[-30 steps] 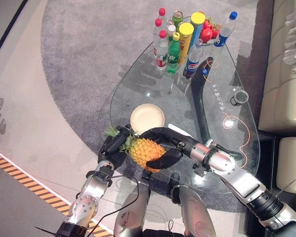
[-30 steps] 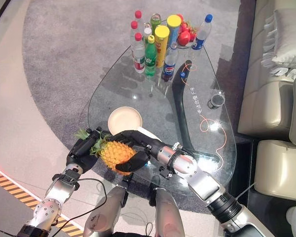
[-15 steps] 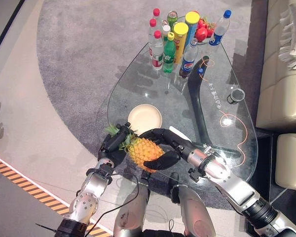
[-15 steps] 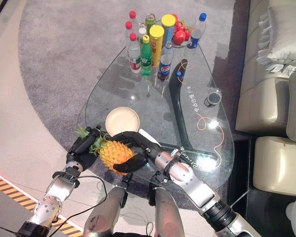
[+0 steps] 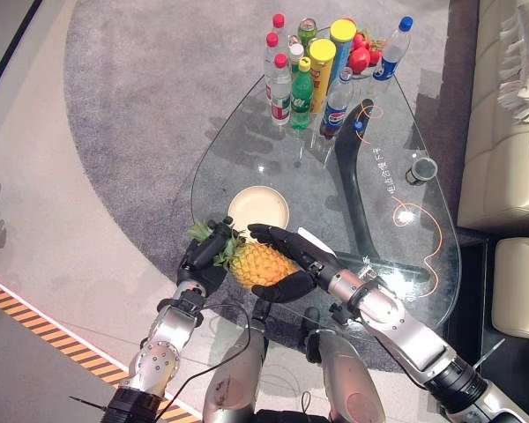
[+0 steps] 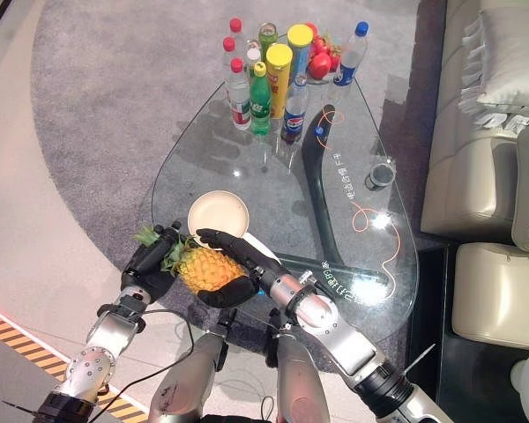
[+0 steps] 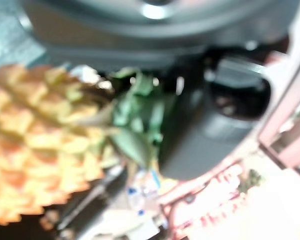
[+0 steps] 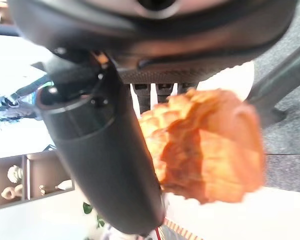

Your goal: Pick up the fruit to the plate

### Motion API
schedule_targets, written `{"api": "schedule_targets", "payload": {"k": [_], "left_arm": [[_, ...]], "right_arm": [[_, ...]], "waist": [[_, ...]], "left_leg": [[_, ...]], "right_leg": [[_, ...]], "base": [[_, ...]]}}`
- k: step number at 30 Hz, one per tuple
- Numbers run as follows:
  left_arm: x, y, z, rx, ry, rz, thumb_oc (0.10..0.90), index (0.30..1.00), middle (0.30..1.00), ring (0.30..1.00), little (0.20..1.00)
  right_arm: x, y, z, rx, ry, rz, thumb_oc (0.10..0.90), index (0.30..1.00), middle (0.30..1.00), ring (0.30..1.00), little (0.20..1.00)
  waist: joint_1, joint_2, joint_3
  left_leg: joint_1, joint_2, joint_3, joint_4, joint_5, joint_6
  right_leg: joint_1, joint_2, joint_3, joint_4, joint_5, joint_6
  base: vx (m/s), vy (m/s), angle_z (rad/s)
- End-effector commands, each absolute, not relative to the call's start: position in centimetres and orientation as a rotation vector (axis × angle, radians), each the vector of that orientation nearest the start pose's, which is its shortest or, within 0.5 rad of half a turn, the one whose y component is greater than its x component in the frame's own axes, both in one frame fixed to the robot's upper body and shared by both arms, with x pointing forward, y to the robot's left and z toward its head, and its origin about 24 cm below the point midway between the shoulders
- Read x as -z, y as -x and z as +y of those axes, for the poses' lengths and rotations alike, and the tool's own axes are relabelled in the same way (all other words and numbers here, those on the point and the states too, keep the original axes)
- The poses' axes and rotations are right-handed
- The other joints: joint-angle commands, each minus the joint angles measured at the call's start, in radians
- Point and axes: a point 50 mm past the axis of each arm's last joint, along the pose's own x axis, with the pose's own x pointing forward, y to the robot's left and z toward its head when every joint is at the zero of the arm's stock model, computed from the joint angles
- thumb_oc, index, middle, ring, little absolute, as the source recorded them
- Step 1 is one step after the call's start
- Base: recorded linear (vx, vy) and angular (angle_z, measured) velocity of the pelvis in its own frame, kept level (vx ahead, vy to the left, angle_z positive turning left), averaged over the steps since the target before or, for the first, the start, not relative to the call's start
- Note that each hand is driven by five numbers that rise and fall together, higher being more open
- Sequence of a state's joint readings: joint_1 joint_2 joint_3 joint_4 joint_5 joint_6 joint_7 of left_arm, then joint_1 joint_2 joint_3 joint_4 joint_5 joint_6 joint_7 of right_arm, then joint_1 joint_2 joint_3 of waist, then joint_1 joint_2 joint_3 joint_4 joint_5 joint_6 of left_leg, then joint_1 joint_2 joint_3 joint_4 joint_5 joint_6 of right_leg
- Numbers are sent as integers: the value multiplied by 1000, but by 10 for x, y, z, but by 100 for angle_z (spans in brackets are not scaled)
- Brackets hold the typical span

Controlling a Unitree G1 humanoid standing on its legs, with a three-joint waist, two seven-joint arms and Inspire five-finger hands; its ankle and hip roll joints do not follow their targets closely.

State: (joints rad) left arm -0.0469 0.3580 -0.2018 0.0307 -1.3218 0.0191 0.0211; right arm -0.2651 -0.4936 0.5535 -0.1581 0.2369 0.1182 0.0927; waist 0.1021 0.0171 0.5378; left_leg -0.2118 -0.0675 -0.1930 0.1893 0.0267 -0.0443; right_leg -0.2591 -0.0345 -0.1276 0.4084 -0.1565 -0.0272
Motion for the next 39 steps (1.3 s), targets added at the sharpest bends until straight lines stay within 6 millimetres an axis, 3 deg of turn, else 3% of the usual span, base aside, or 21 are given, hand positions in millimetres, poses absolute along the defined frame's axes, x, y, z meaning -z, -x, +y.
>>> {"api": "schedule_targets", "payload": {"k": [1, 12, 26, 39], "left_arm": [[-62, -244, 129, 374, 1043, 117, 100, 300, 300, 300, 200], [-63, -246, 133, 341, 999, 96, 100, 300, 300, 300, 200], [-59, -249, 165, 162, 853, 10, 100, 300, 300, 300, 200], [-64, -253, 181, 77, 734, -76, 100, 300, 300, 300, 200]], "right_arm": [[-154, -252, -60, -703, 158, -444, 800, 900, 900, 900, 900], [-156, -255, -67, -624, 240, -487, 800, 900, 900, 900, 900], [-163, -256, -97, -472, 299, -528, 800, 900, 900, 900, 900], [-158, -258, -107, -422, 304, -512, 800, 900, 900, 900, 900]], "waist": [[-14, -29, -97], [-14, -32, -97], [-19, -39, -102], [-24, -41, -96]], "left_leg": [[-3, -67, 54, 76, -54, 87], [2, -64, 52, 74, -53, 85], [-1, -58, 55, 87, -59, 79], [-10, -55, 61, 98, -63, 78]], "right_leg": [[101, 23, 64, -180, 106, 23], [107, 26, 56, -180, 103, 21], [105, 30, 48, -162, 92, 18], [97, 34, 52, -151, 87, 17]], "base": [[0, 0, 0], [0, 0, 0], [7, -3, 0], [0, 0, 0]]}}
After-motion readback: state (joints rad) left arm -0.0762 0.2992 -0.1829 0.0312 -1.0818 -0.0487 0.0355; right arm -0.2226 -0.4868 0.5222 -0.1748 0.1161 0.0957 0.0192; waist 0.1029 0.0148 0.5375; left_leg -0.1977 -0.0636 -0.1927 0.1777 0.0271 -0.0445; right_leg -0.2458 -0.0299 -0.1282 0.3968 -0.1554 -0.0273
